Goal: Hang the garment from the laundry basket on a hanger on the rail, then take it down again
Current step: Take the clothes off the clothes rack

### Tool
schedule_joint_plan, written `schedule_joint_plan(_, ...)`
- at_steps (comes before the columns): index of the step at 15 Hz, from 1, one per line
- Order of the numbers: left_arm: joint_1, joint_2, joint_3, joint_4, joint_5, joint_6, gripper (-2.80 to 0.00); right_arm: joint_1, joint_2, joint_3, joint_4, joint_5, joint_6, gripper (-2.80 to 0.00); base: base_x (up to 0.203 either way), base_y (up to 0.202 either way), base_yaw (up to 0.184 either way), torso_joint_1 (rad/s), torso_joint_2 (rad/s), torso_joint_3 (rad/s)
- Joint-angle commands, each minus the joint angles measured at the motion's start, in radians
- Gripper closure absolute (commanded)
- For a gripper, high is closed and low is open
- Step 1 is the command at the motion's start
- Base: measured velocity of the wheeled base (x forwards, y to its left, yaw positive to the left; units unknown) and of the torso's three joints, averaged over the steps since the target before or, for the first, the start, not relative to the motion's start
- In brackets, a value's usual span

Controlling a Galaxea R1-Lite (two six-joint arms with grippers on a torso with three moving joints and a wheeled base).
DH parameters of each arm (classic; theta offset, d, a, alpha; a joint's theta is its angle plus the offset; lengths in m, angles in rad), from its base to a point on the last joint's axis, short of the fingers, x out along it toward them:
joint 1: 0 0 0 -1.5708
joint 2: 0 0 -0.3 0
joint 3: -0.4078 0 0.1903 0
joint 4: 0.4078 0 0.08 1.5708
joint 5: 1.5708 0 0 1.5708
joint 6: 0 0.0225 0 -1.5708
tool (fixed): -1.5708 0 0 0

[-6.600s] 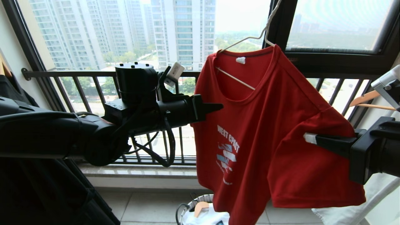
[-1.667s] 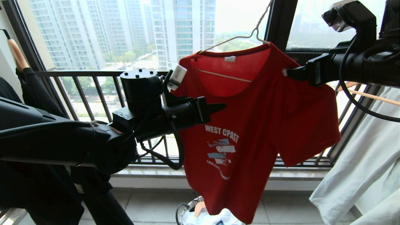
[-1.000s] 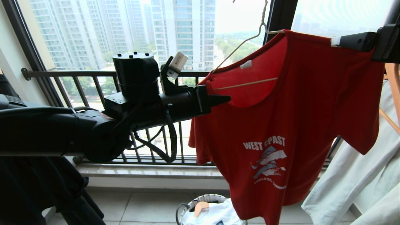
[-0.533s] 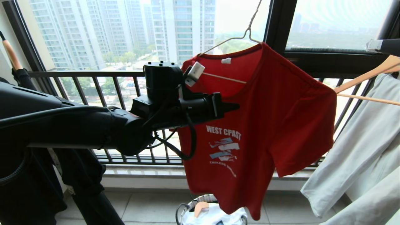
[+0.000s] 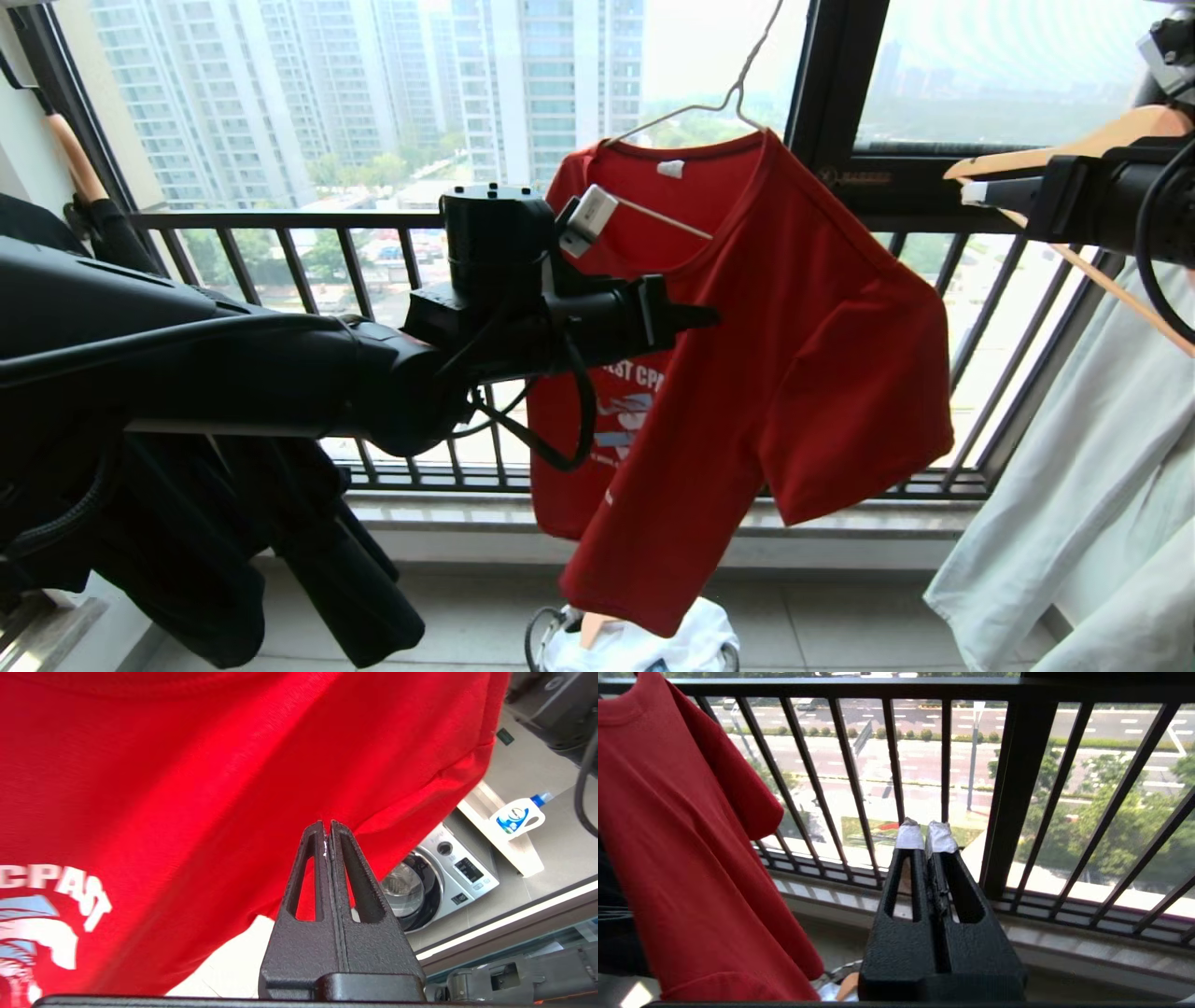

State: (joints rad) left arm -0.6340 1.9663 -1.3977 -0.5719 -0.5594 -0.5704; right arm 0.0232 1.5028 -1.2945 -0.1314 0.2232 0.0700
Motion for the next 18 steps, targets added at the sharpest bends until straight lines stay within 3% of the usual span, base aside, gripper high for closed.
schedule_joint_plan(1, 0.004, 0.026, -0.025, -0.003, -0.004, -0.002, 0.00, 0.014, 0.122, -0.033, -0.016, 0.007, 0.004, 0.00, 0.000, 0.000, 0.000, 0.000, 0.00, 0.000)
schedule_joint_plan(5, -0.013, 0.076, -0.097, 0.003, -0.007, 0.000, 0.00, 0.008, 0.142, -0.031, -0.088, 0.012, 0.099, 0.00, 0.000, 0.000, 0.000, 0.000, 0.00, 0.000)
schedule_joint_plan(9, 0.010, 0.097, -0.261, 0.075, -0.014, 0.003, 0.00, -0.019, 0.152, -0.024, -0.094, 0.033, 0.110, 0.00, 0.000, 0.000, 0.000, 0.000, 0.00, 0.000)
schedule_joint_plan(12, 0.035, 0.138, -0.408, 0.087, -0.100, 0.001, 0.00, -0.039, 0.157, -0.017, -0.096, 0.039, 0.111, 0.00, 0.000, 0.000, 0.000, 0.000, 0.00, 0.000)
schedule_joint_plan(15, 0.067, 0.206, -0.562, 0.196, -0.248, 0.001, 0.00, -0.039, 0.155, -0.012, -0.096, 0.054, 0.111, 0.00, 0.000, 0.000, 0.000, 0.000, 0.00, 0.000)
schedule_joint_plan(18, 0.070, 0.208, -0.551, 0.188, -0.275, 0.000, 0.00, -0.043, 0.155, -0.015, -0.096, 0.056, 0.111, 0.00, 0.000, 0.000, 0.000, 0.000, 0.00, 0.000)
